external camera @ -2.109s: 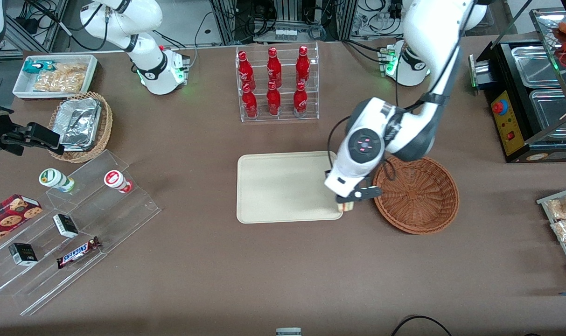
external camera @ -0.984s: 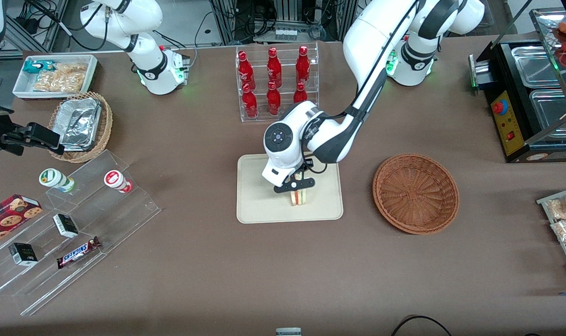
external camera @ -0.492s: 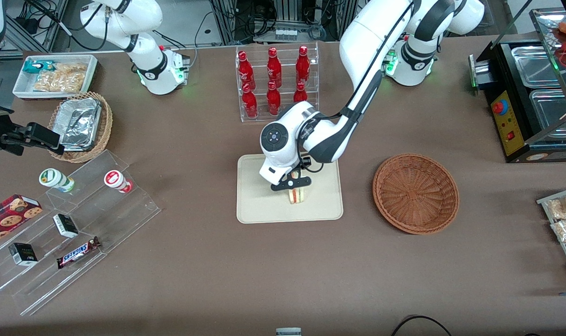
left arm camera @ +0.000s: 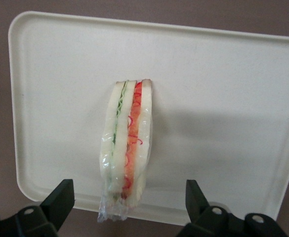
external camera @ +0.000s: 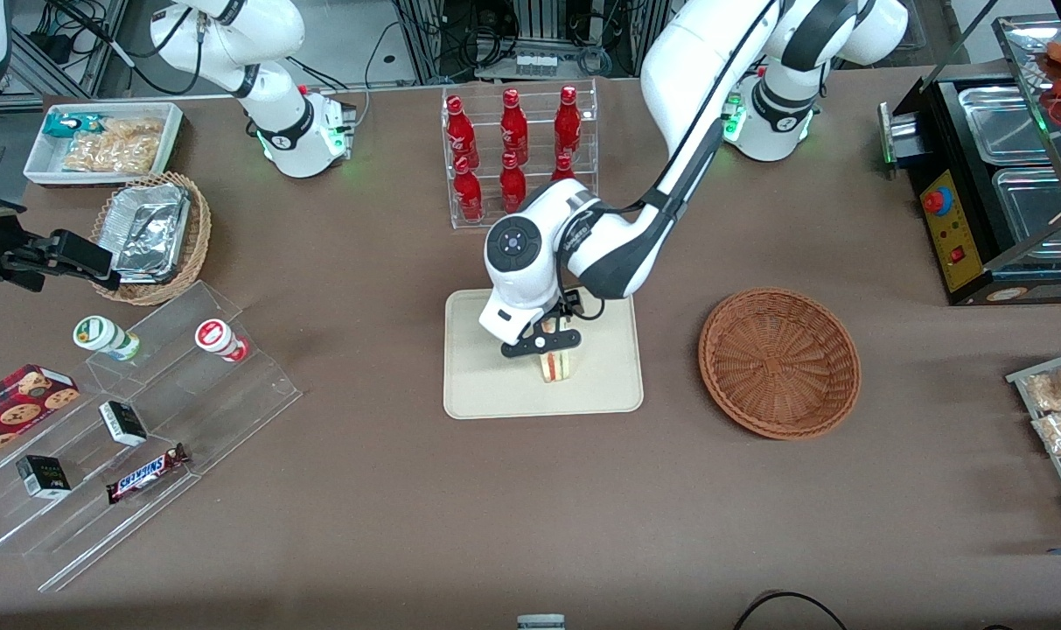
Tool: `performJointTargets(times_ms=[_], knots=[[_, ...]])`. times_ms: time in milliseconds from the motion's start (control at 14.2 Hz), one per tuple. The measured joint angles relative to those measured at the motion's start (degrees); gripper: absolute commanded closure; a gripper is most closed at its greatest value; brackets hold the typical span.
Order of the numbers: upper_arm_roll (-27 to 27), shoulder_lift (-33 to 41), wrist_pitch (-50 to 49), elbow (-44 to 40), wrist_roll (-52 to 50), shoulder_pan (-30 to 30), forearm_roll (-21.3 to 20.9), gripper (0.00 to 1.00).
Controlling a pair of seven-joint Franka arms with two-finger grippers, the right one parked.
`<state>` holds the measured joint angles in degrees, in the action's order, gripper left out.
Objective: Place sandwich from basket to tray
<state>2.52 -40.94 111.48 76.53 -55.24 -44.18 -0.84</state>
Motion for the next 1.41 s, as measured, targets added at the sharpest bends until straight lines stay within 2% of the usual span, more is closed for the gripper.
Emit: performJointTargets(times_ms=[352,703,1125,1406], knots=[[-1.3,6.7,-9.5,0.1,-0.2,0.4,-0.3,0.0],[-8.1,11.1,-12.9,4.3,1.0,0.8,0.0,0.0],[-22.8,21.3,-13.0,16.2,23.4,1.5,5.8,0.0],[-28.6,25.9,-15.5,19.1,32.8,1.6,6.7,0.0]])
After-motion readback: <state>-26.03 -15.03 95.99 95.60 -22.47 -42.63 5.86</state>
